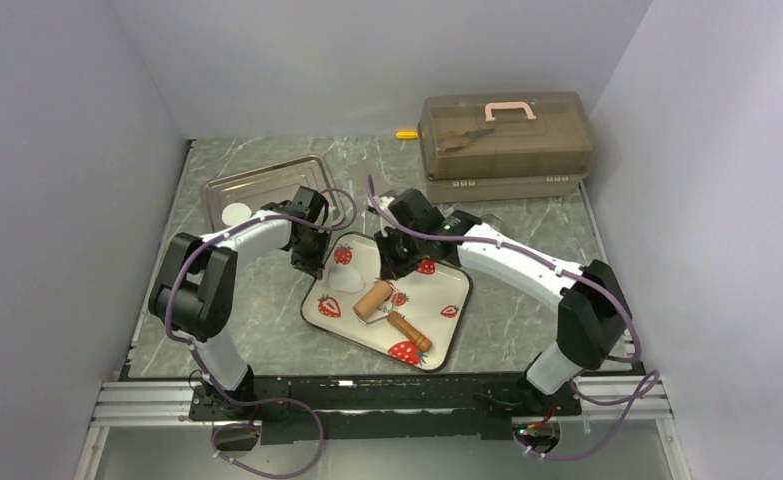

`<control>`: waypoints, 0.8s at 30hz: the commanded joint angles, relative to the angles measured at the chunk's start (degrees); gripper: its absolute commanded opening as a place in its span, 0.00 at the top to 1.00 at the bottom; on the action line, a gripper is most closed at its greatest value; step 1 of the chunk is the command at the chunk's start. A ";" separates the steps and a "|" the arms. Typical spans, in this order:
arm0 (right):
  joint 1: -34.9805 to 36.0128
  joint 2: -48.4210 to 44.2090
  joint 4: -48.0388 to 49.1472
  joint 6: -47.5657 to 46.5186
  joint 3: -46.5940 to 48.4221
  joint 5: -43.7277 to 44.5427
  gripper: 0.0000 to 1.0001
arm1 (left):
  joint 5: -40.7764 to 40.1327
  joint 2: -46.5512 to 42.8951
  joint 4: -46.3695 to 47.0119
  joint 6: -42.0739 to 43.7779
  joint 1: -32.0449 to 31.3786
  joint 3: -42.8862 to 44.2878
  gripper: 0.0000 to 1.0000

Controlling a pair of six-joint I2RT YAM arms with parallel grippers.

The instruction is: Roll out the dumpling wrappers from the dough

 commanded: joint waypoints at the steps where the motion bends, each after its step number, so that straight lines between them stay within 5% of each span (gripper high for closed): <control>1: -0.09 -4.21 -0.20 -2.57 -5.68 5.87 1.00 | -2.33 -1.24 2.39 0.09 0.25 -0.18 1.00; 3: 1.30 -5.96 -1.51 -4.71 -6.00 8.18 0.95 | -2.12 -1.03 2.35 0.05 0.26 -0.12 1.00; 6: 5.12 -9.73 -2.58 -5.40 -10.48 10.54 0.20 | -1.84 -0.81 2.49 -0.06 0.31 -0.27 1.00; 8: 8.16 -12.41 -1.88 -3.53 -16.65 12.22 0.08 | -1.90 -0.85 2.52 0.06 0.25 -0.30 1.00; 16: 12.51 -9.70 -1.03 0.46 -22.55 17.21 0.05 | -2.36 -0.83 2.58 0.16 0.16 -0.25 1.00; 24: 11.77 -0.56 1.00 3.24 -24.15 17.28 0.21 | -1.52 -2.09 3.23 1.54 0.16 -0.59 1.00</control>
